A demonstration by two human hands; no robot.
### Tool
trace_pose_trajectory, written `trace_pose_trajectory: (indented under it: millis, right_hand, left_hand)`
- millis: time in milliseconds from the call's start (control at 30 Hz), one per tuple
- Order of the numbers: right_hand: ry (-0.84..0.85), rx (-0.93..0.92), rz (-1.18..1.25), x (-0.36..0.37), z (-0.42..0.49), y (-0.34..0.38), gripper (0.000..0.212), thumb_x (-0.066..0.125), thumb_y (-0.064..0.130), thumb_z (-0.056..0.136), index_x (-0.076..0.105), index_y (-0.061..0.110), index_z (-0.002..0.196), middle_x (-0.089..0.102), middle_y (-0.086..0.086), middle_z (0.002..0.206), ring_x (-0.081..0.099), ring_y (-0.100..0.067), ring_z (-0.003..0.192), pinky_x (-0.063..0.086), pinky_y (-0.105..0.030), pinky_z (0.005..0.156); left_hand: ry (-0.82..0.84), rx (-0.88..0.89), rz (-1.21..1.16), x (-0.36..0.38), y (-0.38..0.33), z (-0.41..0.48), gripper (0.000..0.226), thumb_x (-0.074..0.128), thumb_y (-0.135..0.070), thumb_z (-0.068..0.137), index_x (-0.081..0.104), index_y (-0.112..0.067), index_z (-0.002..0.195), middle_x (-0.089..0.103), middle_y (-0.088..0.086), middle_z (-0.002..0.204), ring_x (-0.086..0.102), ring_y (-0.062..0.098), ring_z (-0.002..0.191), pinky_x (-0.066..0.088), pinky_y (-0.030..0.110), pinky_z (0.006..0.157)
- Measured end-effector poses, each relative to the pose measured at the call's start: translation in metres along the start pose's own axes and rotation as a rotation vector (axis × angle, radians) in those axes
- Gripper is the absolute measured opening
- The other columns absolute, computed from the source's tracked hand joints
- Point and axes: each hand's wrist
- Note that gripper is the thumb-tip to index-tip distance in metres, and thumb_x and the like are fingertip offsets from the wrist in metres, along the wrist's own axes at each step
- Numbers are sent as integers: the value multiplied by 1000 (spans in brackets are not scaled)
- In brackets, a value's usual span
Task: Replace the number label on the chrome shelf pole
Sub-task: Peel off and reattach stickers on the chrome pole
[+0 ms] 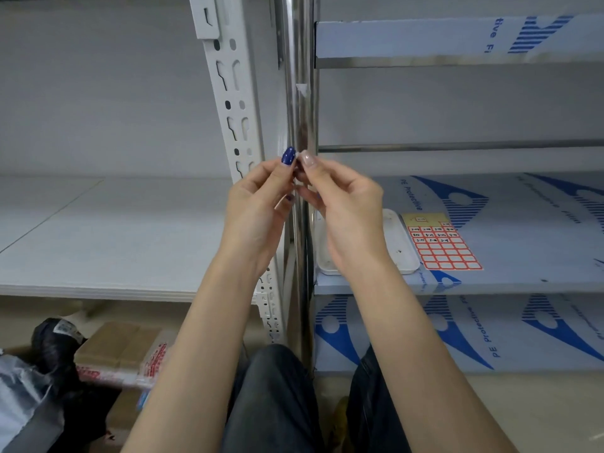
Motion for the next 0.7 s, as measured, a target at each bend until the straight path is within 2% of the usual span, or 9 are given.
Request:
trace_pose_trajectory:
  millis: [200,300,367,433,567,700]
  right_hand:
    - [52,217,243,-11,-7,-12,10,62,11,88,72,9,87,72,-1,77,68,-8,76,54,-24,78]
    - [44,267,257,-18,-8,-18,12,60,11,89,71,8,85,72,-1,76,68,-8,74,55,-22,75]
    - [20,217,81,-22,-6,-23,14,61,15,90,72,7,89,72,-4,81,69,-13,82,56,-25,81]
    - [-25,113,-224,-27,-3,-28,17,62,21,91,72,8,93,73,-4,86,69,-16,88,55,-28,85]
    - [-100,-156,-664,-38,1,-39,12,62,17,90,71,11,95,66,2,89,59,0,76,45,-5,71]
    - [-118,-392,-883,-54,1,-52,9,64,11,88,71,6,89,64,-6,90,52,0,72,41,-2,72]
  left_hand:
    - [-100,-60,19,0,20,-16,18,56,-7,90,61,-10,72,58,-10,54,49,-1,52,42,10,55]
    - [-152,-94,10,1,33,-21,19,57,-6,89,61,-10,71,55,-10,51,47,-2,49,42,11,55]
    - [-171,-121,-3,3,39,-23,20,58,-7,88,61,-10,69,53,-9,48,46,-1,47,41,10,53]
    - [-197,-149,6,4,45,-22,20,60,-9,88,63,-10,69,52,-8,50,44,1,48,40,11,54]
    - [-257,-218,57,7,59,-23,10,64,-13,87,70,-11,80,59,-1,64,50,4,59,43,17,64]
    - [-286,-331,-45,12,66,-26,11,59,-6,89,69,-5,84,65,0,65,55,2,56,45,11,53]
Point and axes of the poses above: each hand's wrist, its own z-axis towards the middle knuckle, its own x-axis out of the palm, y = z × x
